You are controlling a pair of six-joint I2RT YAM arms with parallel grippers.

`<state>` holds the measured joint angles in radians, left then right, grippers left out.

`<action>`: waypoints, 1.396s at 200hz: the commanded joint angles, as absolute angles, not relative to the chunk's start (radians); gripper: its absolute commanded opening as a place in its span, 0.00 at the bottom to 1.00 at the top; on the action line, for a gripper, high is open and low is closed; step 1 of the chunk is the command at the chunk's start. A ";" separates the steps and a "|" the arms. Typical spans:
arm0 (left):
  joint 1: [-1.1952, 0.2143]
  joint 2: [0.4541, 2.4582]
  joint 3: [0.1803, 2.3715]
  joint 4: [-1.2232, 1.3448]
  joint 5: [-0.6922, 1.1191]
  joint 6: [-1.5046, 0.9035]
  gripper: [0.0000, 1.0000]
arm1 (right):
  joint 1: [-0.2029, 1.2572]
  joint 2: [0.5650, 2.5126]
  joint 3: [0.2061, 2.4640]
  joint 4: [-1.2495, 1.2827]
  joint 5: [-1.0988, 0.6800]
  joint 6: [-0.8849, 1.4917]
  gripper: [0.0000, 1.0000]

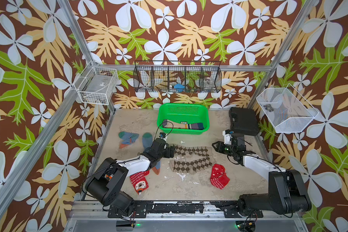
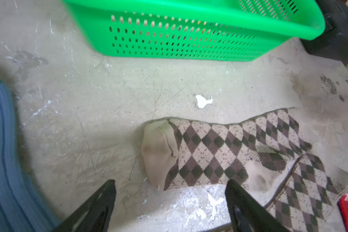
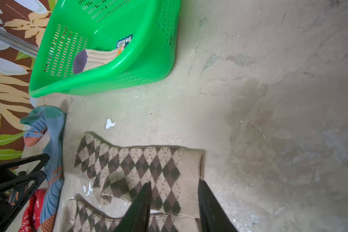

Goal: Place the socks together as a pair
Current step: Flatten out the sock at the center of the board, then pick up the sock from the center of the board, then place the sock in the sock.

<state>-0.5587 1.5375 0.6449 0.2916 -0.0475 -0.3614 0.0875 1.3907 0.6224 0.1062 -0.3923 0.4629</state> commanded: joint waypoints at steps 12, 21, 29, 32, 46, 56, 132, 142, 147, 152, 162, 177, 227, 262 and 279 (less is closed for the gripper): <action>-0.556 1.617 0.672 0.315 -0.085 -0.377 0.88 | 0.122 1.434 0.631 0.091 -0.339 0.426 0.45; -0.555 1.648 0.688 0.303 -0.105 -0.383 0.87 | 0.145 1.445 0.637 0.072 -0.295 0.414 0.45; -0.555 1.670 0.698 0.302 -0.121 -0.388 0.86 | 0.165 1.456 0.642 0.061 -0.263 0.406 0.46; -0.554 1.678 0.701 0.305 -0.124 -0.388 0.86 | 0.171 1.461 0.644 0.059 -0.255 0.404 0.46; -0.550 1.713 0.712 0.322 -0.124 -0.390 0.84 | 0.188 1.491 0.646 0.055 -0.249 0.399 0.47; -0.550 1.733 0.718 0.338 -0.125 -0.391 0.83 | 0.193 1.512 0.647 0.057 -0.252 0.399 0.47; -0.549 1.729 0.698 0.370 -0.072 -0.415 0.00 | 0.221 1.608 0.684 0.047 -0.269 0.393 0.08; -0.549 1.688 0.686 0.360 -0.056 -0.419 0.00 | 0.221 1.577 0.683 0.038 -0.279 0.393 0.01; -0.549 1.663 0.682 0.350 -0.046 -0.419 0.00 | 0.221 1.556 0.683 0.034 -0.284 0.394 0.00; -0.549 1.635 0.678 0.339 -0.036 -0.420 0.00 | 0.221 1.533 0.681 0.027 -0.288 0.396 0.00; -0.550 1.577 0.672 0.308 -0.012 -0.423 0.00 | 0.221 1.480 0.682 0.011 -0.301 0.399 0.00; -0.551 1.482 0.662 0.268 0.038 -0.426 0.00 | 0.221 1.401 0.688 -0.030 -0.326 0.399 0.00; -0.571 1.207 0.535 0.196 0.226 -0.498 0.00 | 0.221 1.126 0.670 -0.197 -0.389 0.390 0.00; -0.676 1.137 0.441 0.201 0.253 -0.563 0.00 | 0.220 1.027 0.588 -0.201 -0.393 0.408 0.00; -0.686 1.141 0.412 0.222 0.245 -0.572 0.00 | 0.218 1.040 0.552 -0.162 -0.379 0.417 0.00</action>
<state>-0.6727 1.1423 0.4404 0.2104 0.2276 -0.5266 0.2203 1.0336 0.5873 -0.1764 -0.3885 0.3950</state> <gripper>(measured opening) 0.076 0.047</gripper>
